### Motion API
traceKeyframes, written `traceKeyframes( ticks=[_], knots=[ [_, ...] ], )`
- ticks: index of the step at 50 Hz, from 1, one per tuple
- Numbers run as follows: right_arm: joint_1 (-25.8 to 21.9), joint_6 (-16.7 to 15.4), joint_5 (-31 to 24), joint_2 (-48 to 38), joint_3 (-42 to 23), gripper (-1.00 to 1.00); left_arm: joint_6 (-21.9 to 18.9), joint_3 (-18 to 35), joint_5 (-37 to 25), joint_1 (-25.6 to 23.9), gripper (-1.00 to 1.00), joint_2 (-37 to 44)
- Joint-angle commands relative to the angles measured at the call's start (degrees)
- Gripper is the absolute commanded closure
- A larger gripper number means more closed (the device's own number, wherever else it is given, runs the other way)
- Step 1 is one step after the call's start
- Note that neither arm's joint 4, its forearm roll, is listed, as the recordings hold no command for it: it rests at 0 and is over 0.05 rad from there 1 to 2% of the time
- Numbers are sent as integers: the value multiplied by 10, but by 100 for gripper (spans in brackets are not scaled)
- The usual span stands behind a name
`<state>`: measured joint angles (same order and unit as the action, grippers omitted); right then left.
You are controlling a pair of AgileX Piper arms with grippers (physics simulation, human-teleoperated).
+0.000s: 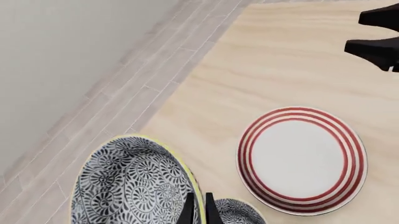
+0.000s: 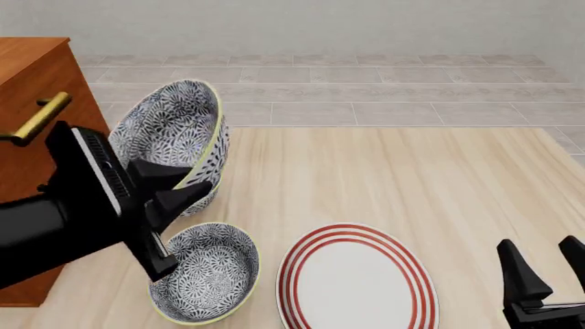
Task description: Put the bowl at the front on the plate.
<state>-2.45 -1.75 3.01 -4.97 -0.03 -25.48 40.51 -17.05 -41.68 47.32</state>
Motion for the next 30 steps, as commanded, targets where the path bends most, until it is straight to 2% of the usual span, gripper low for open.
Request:
traceKeyframes(
  ticks=[1, 8, 16, 30],
  knots=[
    [-1, 0, 1, -1, 0, -100, -33, 15, 9, -58, 100, 46],
    [-1, 0, 1, 0, 0, -100, -38, 33, 7, -72, 100, 69],
    [-1, 1, -1, 2, 0, -100, -62, 43, 10, -97, 100, 95],
    [-2, -1, 5, -7, 0, -100, -68, 81, 2, -133, 100, 149]
  ],
)
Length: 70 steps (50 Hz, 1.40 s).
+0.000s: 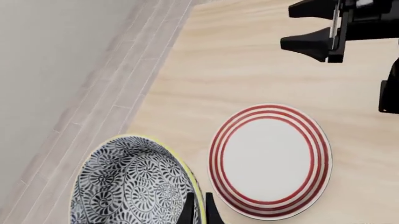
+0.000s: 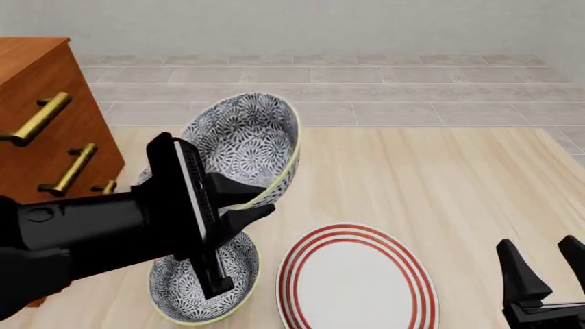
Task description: Put the bowl at the front on the plate.
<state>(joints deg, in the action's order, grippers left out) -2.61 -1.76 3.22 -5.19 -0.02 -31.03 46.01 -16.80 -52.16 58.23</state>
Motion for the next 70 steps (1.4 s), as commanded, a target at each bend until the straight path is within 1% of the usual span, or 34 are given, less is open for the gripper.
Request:
traceKeyframes(
  ticks=[1, 7, 15, 20, 25, 26, 31, 37, 46, 47, 48, 53, 58, 62, 70],
  knots=[
    [0, -1, 4, -5, 0, -100, -11, 28, -3, -36, 100, 47],
    [0, 0, 6, -8, 0, -100, -13, 36, -2, -58, 100, 70],
    [0, 0, 9, -11, 0, -100, -11, 47, 5, -69, 100, 99],
    [-1, -1, 10, -12, 0, -100, -17, 39, 22, -67, 100, 119],
    [-1, -1, 5, -6, 0, -100, -13, 47, 24, -76, 100, 137],
    [-1, -1, 5, -5, 0, -100, -19, 45, 27, -77, 100, 141],
    [-1, -1, 0, 0, 0, -100, -16, 58, 29, -80, 100, 160],
    [-2, -1, -2, 2, 0, -100, -21, 66, 50, -79, 100, 196],
    [-3, -4, -2, 2, 0, -100, -12, 93, 57, -81, 100, 233],
    [-3, -4, -2, 2, 0, -100, -13, 93, 59, -82, 100, 237],
    [-3, -4, -1, 1, 0, -100, -22, 90, 72, -73, 100, 246],
    [-3, -6, 0, 0, 0, -100, -18, 99, 75, -74, 100, 261],
    [-3, -5, -2, 3, 0, -100, -16, 111, 79, -89, 100, 280],
    [-3, -4, -2, 4, 0, -100, -15, 110, 88, -96, 100, 296],
    [-3, -6, -3, 6, 0, -100, -13, 114, 100, -94, 100, 317]
  ],
)
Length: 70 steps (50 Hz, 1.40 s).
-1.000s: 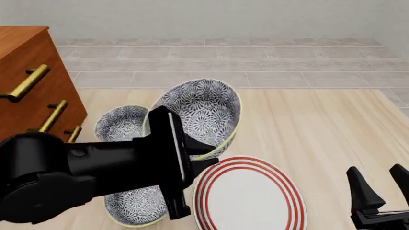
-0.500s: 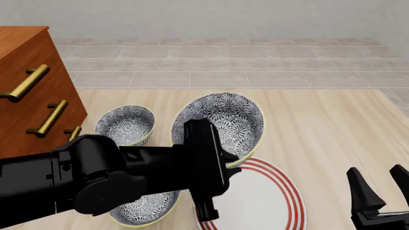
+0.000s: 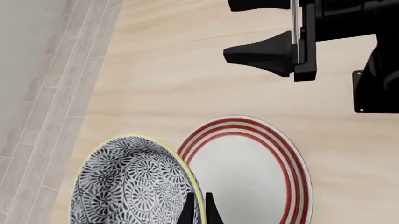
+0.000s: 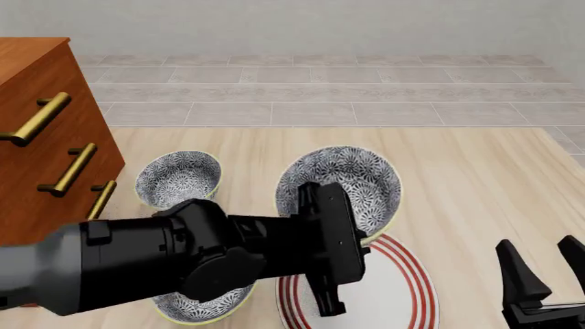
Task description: Put the bowl at the front on the plate.
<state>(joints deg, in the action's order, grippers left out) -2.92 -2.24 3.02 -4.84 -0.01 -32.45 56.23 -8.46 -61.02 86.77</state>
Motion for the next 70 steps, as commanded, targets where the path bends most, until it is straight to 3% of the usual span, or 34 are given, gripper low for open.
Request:
traceKeyframes(
  ticks=[1, 25, 44, 70],
  knots=[
    [0, -1, -1, 2, 0, -100, 2, 12, 18, -7, 100, 35],
    [0, -1, -1, 2, 0, -100, 20, 3, 47, -37, 100, 93],
    [0, -2, 4, -5, 0, -100, 48, 7, 23, -76, 100, 97],
    [0, -5, 3, -5, 0, -100, 63, 9, -21, -84, 100, 82]
  ],
)
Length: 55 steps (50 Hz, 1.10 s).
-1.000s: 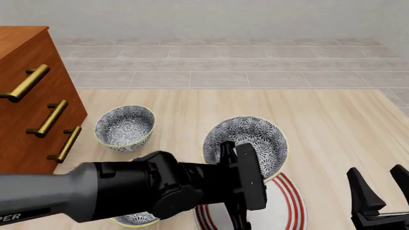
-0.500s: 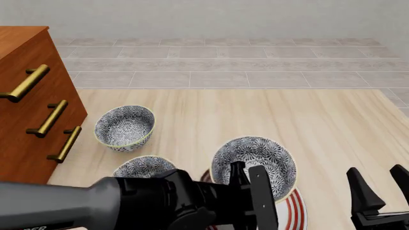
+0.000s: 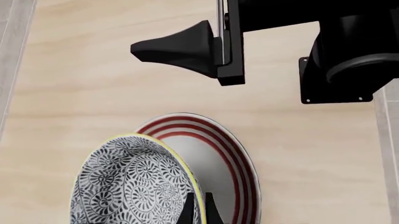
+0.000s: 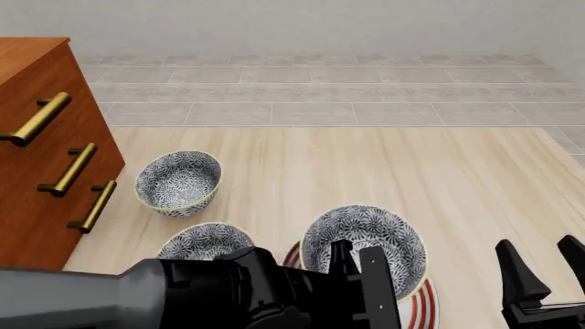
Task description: Put the bowl at the front on the plate.
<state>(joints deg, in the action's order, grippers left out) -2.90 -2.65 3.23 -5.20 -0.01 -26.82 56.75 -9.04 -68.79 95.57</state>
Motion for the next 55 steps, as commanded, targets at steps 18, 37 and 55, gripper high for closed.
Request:
traceKeyframes(
  ticks=[18, 37, 55],
  knots=[
    [0, -2, -2, 4, 0, -100, 27, 0, -12, -18, 100, 7],
    [0, -3, -3, 7, 0, -100, 23, -10, 11, -1, 100, 26],
    [2, -2, -5, 9, 0, -100, 27, -18, 31, 2, 100, 45]
  ],
)
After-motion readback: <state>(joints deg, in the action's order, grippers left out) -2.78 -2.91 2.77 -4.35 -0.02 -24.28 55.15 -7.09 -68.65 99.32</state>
